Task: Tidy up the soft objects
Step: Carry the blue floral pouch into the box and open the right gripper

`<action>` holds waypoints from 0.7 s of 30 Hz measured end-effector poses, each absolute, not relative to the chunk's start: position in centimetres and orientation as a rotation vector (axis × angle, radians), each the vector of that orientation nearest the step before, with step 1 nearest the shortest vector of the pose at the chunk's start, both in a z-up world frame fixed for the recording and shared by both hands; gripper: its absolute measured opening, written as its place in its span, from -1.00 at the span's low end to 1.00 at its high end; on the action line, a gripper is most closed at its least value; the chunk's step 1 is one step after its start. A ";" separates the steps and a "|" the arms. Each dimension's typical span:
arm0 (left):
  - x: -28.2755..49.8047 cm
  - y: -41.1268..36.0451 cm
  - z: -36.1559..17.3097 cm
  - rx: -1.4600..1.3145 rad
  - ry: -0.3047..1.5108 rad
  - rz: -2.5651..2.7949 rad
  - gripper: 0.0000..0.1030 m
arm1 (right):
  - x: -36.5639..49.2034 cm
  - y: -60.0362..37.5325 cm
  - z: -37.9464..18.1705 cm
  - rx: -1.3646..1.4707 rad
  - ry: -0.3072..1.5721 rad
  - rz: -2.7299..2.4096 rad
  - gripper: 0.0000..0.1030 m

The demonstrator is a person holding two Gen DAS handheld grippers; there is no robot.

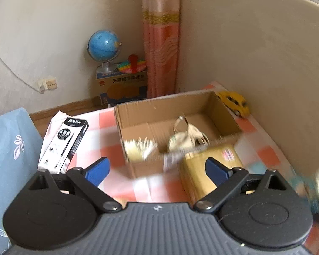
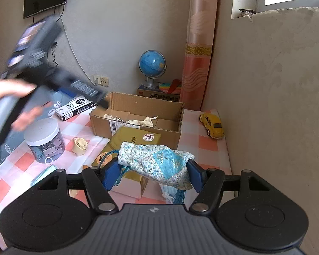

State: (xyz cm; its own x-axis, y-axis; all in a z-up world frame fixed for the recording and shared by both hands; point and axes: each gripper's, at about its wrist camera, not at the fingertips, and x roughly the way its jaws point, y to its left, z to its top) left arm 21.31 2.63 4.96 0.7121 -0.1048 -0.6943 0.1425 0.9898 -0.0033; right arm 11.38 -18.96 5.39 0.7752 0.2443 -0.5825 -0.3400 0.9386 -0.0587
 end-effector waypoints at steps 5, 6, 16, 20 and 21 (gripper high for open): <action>16.0 2.6 4.2 0.076 0.776 -0.197 0.87 | 13.0 -18.4 5.5 -0.162 0.619 0.317 0.38; 15.0 2.6 4.1 0.085 0.773 -0.209 0.88 | 13.3 -18.2 5.6 -0.169 0.618 0.317 0.38; 9.1 3.4 2.3 0.025 0.753 -0.227 0.89 | 18.3 -15.1 7.7 -0.209 0.599 0.353 0.38; 8.0 3.9 1.4 0.036 0.734 -0.207 0.89 | 21.4 -12.5 8.2 -0.255 0.600 0.374 0.38; 7.8 4.1 1.2 0.042 0.730 -0.195 0.89 | 22.2 -11.9 8.1 -0.269 0.601 0.382 0.38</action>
